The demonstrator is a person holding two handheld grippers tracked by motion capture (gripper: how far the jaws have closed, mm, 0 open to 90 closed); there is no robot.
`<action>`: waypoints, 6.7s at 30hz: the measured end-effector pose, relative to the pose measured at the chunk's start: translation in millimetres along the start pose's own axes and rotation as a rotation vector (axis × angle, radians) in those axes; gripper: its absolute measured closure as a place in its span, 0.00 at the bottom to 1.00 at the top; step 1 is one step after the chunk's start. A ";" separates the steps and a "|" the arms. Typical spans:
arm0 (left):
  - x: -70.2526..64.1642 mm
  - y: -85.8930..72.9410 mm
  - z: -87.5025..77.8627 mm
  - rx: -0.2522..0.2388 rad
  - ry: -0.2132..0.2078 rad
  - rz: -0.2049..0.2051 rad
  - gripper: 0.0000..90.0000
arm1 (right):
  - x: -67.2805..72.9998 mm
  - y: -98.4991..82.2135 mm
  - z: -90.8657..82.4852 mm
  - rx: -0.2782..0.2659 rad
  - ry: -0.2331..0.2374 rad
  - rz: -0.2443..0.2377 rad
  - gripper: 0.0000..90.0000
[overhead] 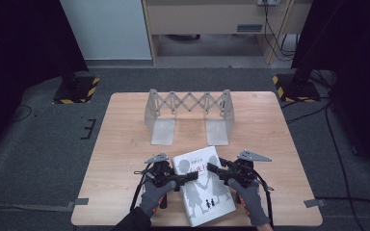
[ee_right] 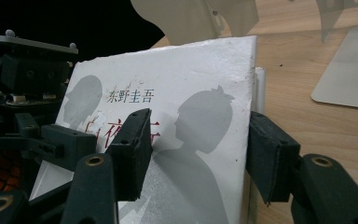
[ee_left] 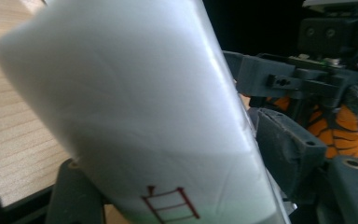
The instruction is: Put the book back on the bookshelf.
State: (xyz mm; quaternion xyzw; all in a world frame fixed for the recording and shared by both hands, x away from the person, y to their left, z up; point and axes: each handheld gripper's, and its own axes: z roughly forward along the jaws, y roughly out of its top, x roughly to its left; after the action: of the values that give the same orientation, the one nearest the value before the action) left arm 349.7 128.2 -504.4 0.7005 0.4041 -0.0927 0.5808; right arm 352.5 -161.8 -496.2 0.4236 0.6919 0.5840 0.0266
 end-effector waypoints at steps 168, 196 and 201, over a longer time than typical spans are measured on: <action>36.6 197.8 -14.4 -0.188 0.829 0.244 0.58 | -94.6 -14.7 -38.1 0.284 -0.660 -0.126 0.03; 32.3 103.6 -53.5 -0.206 0.638 0.304 0.48 | -94.8 -14.6 -38.4 0.287 -0.659 -0.131 0.03; 42.6 96.0 -49.5 -0.168 0.654 0.289 0.54 | -94.7 -14.6 -38.4 0.286 -0.660 -0.131 0.03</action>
State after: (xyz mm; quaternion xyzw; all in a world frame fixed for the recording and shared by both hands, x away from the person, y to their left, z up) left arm 425.5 191.8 -443.8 0.6927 0.4716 0.2526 0.4836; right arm 384.6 -249.9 -539.6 0.5434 0.7466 0.3102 0.2261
